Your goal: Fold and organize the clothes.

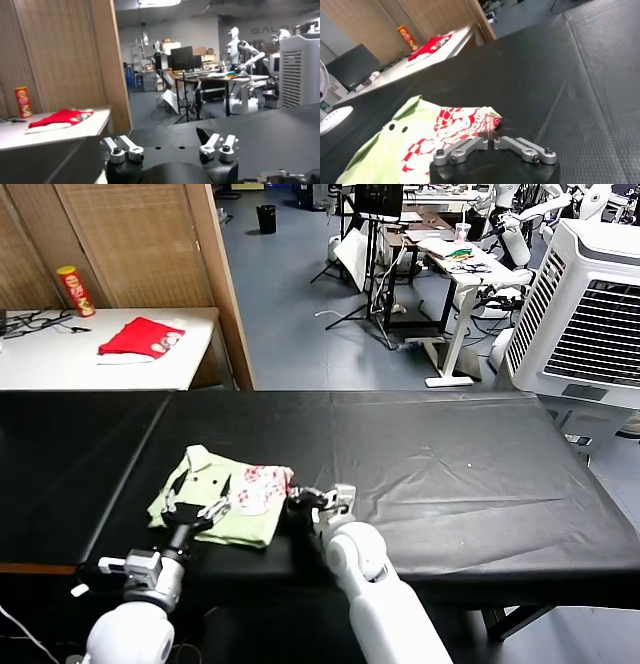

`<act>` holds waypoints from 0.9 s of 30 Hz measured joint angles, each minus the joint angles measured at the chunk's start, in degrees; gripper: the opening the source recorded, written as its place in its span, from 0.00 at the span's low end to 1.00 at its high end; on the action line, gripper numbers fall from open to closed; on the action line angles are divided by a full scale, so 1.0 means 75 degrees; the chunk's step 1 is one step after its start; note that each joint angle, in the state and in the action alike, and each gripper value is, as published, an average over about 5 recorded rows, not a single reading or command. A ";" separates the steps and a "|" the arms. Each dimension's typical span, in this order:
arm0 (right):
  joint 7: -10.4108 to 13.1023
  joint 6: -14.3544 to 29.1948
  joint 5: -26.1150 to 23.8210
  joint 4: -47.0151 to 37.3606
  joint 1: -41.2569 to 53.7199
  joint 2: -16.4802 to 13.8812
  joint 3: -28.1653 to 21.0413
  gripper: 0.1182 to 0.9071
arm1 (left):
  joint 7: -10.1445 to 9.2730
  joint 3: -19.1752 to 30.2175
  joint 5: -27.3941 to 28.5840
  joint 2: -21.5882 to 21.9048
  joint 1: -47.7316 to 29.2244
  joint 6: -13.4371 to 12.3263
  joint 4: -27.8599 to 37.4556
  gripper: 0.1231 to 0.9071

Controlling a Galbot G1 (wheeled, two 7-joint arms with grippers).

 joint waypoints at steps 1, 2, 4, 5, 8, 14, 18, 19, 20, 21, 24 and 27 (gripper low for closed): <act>-0.0084 0.0039 -0.0091 -0.0042 0.0084 0.0000 0.0052 0.00 | -0.0001 -0.0030 -0.0018 -0.0002 0.0014 -0.0010 0.0006 0.86; -0.0174 0.0088 -0.0191 -0.0093 0.0179 -0.0004 0.0103 0.00 | -0.0002 -0.0058 -0.0038 -0.0004 0.0027 -0.0020 0.0012 0.86; -0.0378 0.0199 -0.0394 -0.0216 0.0390 -0.0103 0.0184 0.00 | -0.0003 -0.0109 -0.0083 -0.0004 0.0052 -0.0035 0.0023 0.86; -0.0483 0.0257 -0.0501 -0.0291 0.0494 -0.0219 0.0214 0.00 | -0.0003 -0.0134 -0.0104 -0.0004 0.0064 -0.0042 0.0029 0.86; -0.0812 0.0470 -0.0899 -0.0525 0.0739 -0.0795 0.0252 0.00 | -0.0003 -0.0206 -0.0165 -0.0005 0.0104 -0.0063 0.0058 0.86; -0.1463 0.1122 -0.1849 -0.0774 0.0838 -0.1880 0.0327 0.02 | -0.0003 -0.0300 -0.0169 0.0000 0.0194 -0.0200 0.0213 0.86; -0.1631 0.1709 -0.2340 -0.0541 0.0639 -0.2411 0.0421 0.19 | -0.0021 -0.0304 -0.0160 -0.0002 0.0237 -0.0219 0.0290 0.86; -0.1623 0.1859 -0.2426 -0.0417 0.0542 -0.2527 0.0446 0.26 | -0.0031 -0.0303 -0.0177 -0.0004 0.0242 -0.0215 0.0301 0.86; -0.1597 0.2009 -0.2498 -0.0265 0.0421 -0.2638 0.0478 0.33 | -0.0047 -0.0303 -0.0204 -0.0005 0.0245 -0.0213 0.0313 0.86; -0.1554 0.2147 -0.2549 -0.0097 0.0282 -0.2738 0.0510 0.39 | -0.0064 -0.0302 -0.0240 -0.0006 0.0251 -0.0217 0.0327 0.86; -0.1335 0.2552 -0.2671 0.0492 -0.0267 -0.2971 0.0628 0.58 | -0.0093 -0.0308 -0.0359 0.0000 0.0287 -0.0343 0.0384 0.86; -0.1004 0.2911 -0.2761 0.1150 -0.0963 -0.3066 0.0774 0.76 | -0.0063 -0.0330 -0.0408 0.0018 0.0373 -0.0611 0.0439 0.86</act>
